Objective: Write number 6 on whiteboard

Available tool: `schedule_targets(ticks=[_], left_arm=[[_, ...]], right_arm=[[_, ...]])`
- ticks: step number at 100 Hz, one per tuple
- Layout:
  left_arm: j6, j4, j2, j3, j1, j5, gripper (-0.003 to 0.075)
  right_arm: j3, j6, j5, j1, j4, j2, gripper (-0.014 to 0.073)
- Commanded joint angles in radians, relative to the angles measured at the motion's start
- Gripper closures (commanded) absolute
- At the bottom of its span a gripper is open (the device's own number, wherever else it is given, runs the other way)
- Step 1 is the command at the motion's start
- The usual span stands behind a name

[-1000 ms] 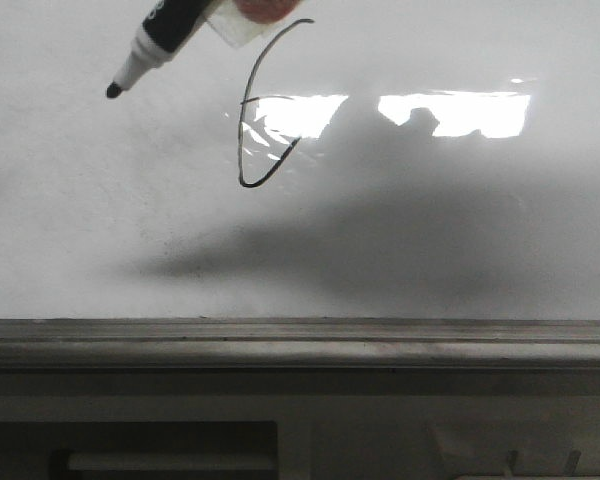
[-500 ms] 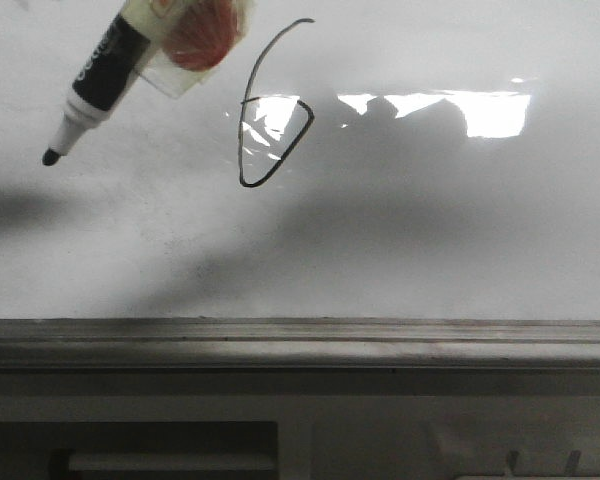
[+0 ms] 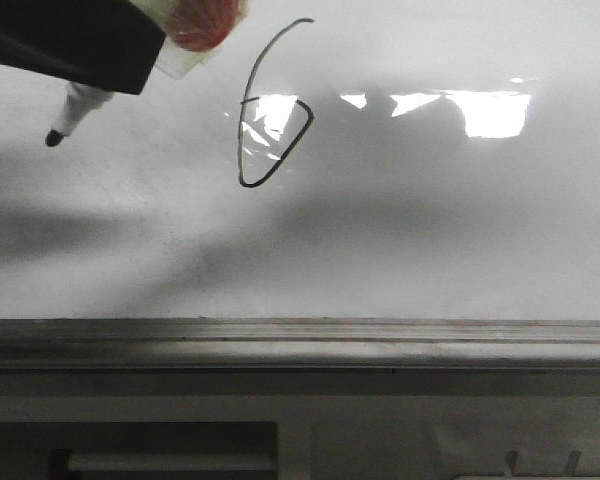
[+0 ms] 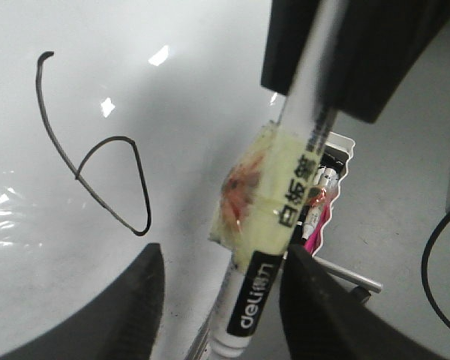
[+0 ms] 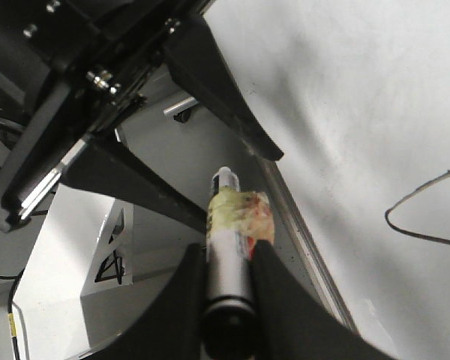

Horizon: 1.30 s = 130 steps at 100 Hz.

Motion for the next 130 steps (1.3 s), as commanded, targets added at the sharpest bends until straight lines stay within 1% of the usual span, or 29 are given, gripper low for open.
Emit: schedule_targets(ticks=[1,12,23,27,30,37,42,49,56,62,74,90,100,107,117,130], left_arm=[[0.006,-0.033,-0.006,-0.04,-0.008,-0.03,0.0474],[0.006,-0.033,-0.006,-0.04,-0.008,-0.03,0.0569],[0.006,-0.033,-0.006,-0.04,-0.008,-0.03,0.0695],[0.006,-0.033,-0.006,-0.04,-0.008,-0.03,0.0741],[0.006,-0.033,-0.006,-0.04,-0.008,-0.03,0.0741],[0.006,-0.033,-0.006,-0.04,-0.008,-0.03,0.0741],[0.006,-0.033,-0.006,-0.04,-0.008,-0.033,0.0741],[0.006,-0.033,-0.012,-0.04,-0.008,-0.043,0.0741],[-0.002,-0.033,-0.021,-0.04,-0.008,-0.063,0.0741],[-0.014,-0.033,-0.039,-0.04,-0.006,-0.074,0.0741],[-0.099,-0.032,-0.094,-0.022,-0.006,-0.143,0.0741],[-0.28,-0.049,-0.19,0.034,-0.006,-0.278,0.0741],[-0.384,-0.121,-0.22,0.079,-0.006,-0.333,0.0741],[-0.397,-0.205,-0.22,0.114,-0.006,-0.386,0.0741],[-0.397,-0.279,-0.203,0.151,-0.006,-0.472,0.0741],[-0.397,-0.288,-0.152,0.15,-0.006,-0.533,0.0741]], right_arm=[[-0.036,-0.003,-0.027,0.001,0.029,-0.024,0.0638],[-0.036,-0.003,-0.027,0.001,0.037,-0.024,0.0638],[-0.036,-0.003,-0.025,0.001,0.063,-0.024,0.0633],[-0.036,-0.003,-0.018,0.001,0.068,-0.024,0.0613],[-0.036,-0.003,-0.012,0.001,0.072,-0.024,0.0587],[-0.036,-0.003,-0.005,0.001,0.072,-0.024,0.0478],[-0.036,-0.003,-0.005,0.001,0.072,-0.024,0.0359],[-0.036,-0.003,-0.007,0.001,0.072,-0.024,0.0223],[-0.036,-0.003,-0.012,-0.012,0.072,-0.027,0.0156],[-0.036,-0.003,-0.011,-0.036,0.063,-0.038,0.0156],[-0.036,-0.003,-0.008,-0.115,0.043,-0.092,0.0156],[-0.015,0.003,-0.005,-0.244,0.043,-0.214,0.0156],[0.036,0.018,-0.024,-0.294,0.037,-0.298,0.0156],[0.095,0.031,-0.072,-0.31,0.027,-0.363,0.0156],[0.199,0.044,-0.169,-0.312,0.024,-0.456,0.0156],[0.332,0.054,-0.269,-0.312,0.024,-0.553,0.0156]])
